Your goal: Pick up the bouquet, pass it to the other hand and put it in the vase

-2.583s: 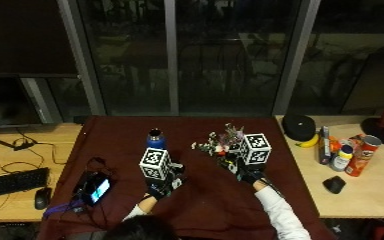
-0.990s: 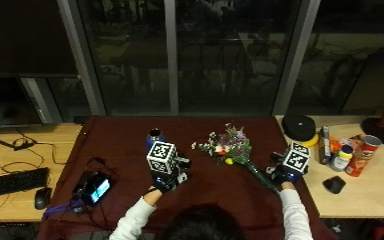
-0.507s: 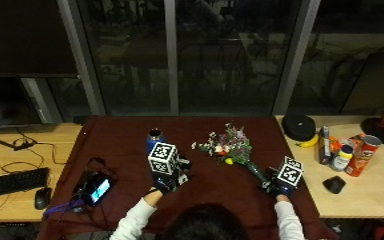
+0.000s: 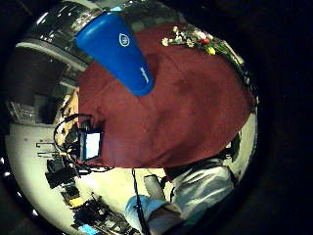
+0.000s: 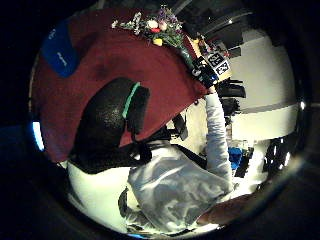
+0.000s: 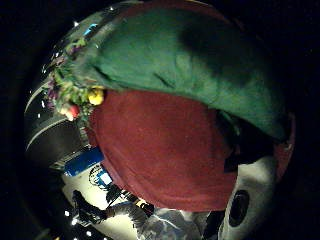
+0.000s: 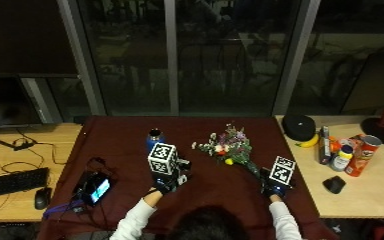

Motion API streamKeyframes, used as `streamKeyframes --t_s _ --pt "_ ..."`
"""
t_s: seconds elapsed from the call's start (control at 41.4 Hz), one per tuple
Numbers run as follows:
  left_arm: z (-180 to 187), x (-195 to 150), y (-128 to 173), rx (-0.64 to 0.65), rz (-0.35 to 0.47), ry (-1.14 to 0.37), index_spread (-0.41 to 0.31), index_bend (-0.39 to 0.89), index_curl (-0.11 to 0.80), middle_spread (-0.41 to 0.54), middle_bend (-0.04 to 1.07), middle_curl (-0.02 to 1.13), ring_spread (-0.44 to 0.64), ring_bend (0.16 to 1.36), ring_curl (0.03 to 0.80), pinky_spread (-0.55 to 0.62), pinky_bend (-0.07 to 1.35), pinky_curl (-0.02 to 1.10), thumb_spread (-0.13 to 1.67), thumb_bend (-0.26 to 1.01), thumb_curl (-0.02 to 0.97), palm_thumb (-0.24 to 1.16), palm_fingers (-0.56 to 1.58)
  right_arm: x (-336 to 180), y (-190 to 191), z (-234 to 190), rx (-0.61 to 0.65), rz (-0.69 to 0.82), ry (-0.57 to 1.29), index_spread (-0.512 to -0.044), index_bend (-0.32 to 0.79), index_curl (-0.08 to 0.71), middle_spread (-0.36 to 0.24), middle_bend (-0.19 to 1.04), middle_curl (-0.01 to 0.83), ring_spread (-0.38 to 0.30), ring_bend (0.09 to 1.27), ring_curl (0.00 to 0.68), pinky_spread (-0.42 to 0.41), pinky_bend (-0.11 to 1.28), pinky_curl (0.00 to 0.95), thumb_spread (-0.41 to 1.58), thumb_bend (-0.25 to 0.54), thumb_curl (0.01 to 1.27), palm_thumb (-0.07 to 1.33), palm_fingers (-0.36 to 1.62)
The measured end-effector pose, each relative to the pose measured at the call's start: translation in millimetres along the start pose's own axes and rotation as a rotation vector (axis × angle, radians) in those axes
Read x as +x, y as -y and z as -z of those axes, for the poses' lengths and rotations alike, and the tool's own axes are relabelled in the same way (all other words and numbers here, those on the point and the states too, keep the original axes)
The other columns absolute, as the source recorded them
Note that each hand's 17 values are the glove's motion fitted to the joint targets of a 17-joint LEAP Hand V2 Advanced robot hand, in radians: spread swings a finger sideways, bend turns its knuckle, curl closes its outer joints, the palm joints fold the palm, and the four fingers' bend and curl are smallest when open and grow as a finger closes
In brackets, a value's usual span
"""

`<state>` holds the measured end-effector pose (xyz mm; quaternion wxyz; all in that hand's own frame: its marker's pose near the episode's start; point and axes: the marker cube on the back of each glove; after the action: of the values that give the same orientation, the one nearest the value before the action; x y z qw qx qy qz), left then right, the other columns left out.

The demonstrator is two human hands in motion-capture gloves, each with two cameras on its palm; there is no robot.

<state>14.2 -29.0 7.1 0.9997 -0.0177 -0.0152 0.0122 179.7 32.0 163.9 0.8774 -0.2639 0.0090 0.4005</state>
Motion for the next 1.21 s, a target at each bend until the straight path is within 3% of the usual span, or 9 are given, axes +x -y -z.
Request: streamKeyframes --t_s 0.072,0.193,0.241,0.338,0.483,0.604,0.917,1.111,1.207 --pt "0.2 -1.7 0.2 -0.004 0.004 0.003 -0.027 0.15 0.318 0.082 0.20 0.40 0.28 0.43 0.280 0.31 0.18 0.31 1.13 -0.02 0.312 0.32 0.39 -11.8 12.2 -0.3 0.074 0.063 0.030 -0.256 0.39 0.298 -0.104 0.24 0.417 -0.145 0.48 0.349 -0.071 0.50 0.320 1.02 0.092 0.40 0.94 0.91" --pt "0.5 -3.2 -0.3 -0.015 0.012 0.001 -0.028 0.15 0.319 0.080 0.21 0.40 0.28 0.43 0.281 0.31 0.18 0.31 1.13 -0.02 0.312 0.32 0.39 -14.5 -9.6 2.2 -0.017 0.113 0.072 -0.251 0.29 0.309 -0.131 0.33 0.456 -0.166 0.47 0.357 -0.166 0.50 0.329 1.10 0.140 0.41 1.04 1.18" --pt "0.8 -3.2 -0.3 -0.017 0.014 -0.001 -0.029 0.15 0.320 0.080 0.20 0.40 0.28 0.43 0.281 0.31 0.19 0.31 1.13 -0.02 0.313 0.32 0.40 -18.8 -3.7 2.9 0.070 0.171 0.141 -0.249 0.15 0.300 -0.157 0.42 0.488 -0.197 0.60 0.402 -0.210 0.57 0.361 1.12 0.142 0.41 1.04 1.36" --pt "-3.0 -5.0 2.7 -0.032 0.012 -0.005 -0.031 0.15 0.322 0.079 0.20 0.40 0.28 0.43 0.281 0.31 0.18 0.31 1.13 -0.02 0.313 0.32 0.40 -22.2 23.9 8.0 0.413 0.168 0.225 -0.243 0.11 0.292 -0.176 0.50 0.531 -0.208 0.76 0.464 -0.220 0.66 0.408 1.16 0.129 0.39 1.04 1.44" --pt "-0.2 -2.9 9.8 -0.064 0.005 -0.045 -0.033 0.16 0.325 0.079 0.20 0.40 0.27 0.42 0.280 0.31 0.18 0.31 1.13 -0.02 0.314 0.32 0.41 -34.8 30.3 13.3 0.538 0.266 0.452 -0.234 0.35 0.375 -0.184 0.69 0.603 -0.206 0.87 0.522 -0.227 0.65 0.442 1.12 -0.009 0.35 0.86 1.55" --pt "9.9 1.5 17.2 -0.069 -0.004 -0.106 -0.039 0.16 0.329 0.079 0.20 0.40 0.27 0.41 0.279 0.31 0.18 0.31 1.13 -0.02 0.314 0.32 0.41 -47.2 26.6 27.2 0.607 0.307 0.622 -0.227 0.46 0.439 -0.183 0.77 0.636 -0.201 0.92 0.551 -0.225 0.68 0.467 1.10 -0.027 0.34 0.83 1.51" --pt "75.6 48.1 84.8 0.168 -0.058 -0.741 0.029 0.11 0.319 0.145 0.16 0.39 0.33 0.42 0.291 0.34 0.21 0.32 1.09 -0.02 0.321 0.34 0.25 -144.1 -70.2 111.9 0.544 0.719 1.341 -0.210 0.58 0.532 -0.173 0.86 0.669 -0.186 1.00 0.581 -0.221 0.75 0.515 1.06 -0.008 0.40 0.94 1.43" --pt "95.7 76.4 114.0 0.208 -0.098 -1.047 0.071 0.10 0.285 0.190 0.19 0.38 0.37 0.47 0.294 0.37 0.25 0.33 1.03 -0.02 0.331 0.36 0.19 -193.2 -136.6 134.8 0.621 1.064 1.500 -0.206 0.60 0.558 -0.171 0.90 0.677 -0.184 1.03 0.587 -0.220 0.77 0.532 1.05 -0.002 0.43 0.97 1.40" --pt "99.9 90.3 118.7 0.184 -0.147 -1.162 0.087 0.08 0.262 0.202 0.19 0.38 0.37 0.51 0.301 0.37 0.28 0.34 1.00 -0.03 0.333 0.36 0.18 -211.5 -157.2 123.7 0.487 1.029 1.538 -0.206 0.59 0.568 -0.167 0.90 0.678 -0.183 1.04 0.588 -0.221 0.78 0.539 1.03 0.001 0.45 1.00 1.39"
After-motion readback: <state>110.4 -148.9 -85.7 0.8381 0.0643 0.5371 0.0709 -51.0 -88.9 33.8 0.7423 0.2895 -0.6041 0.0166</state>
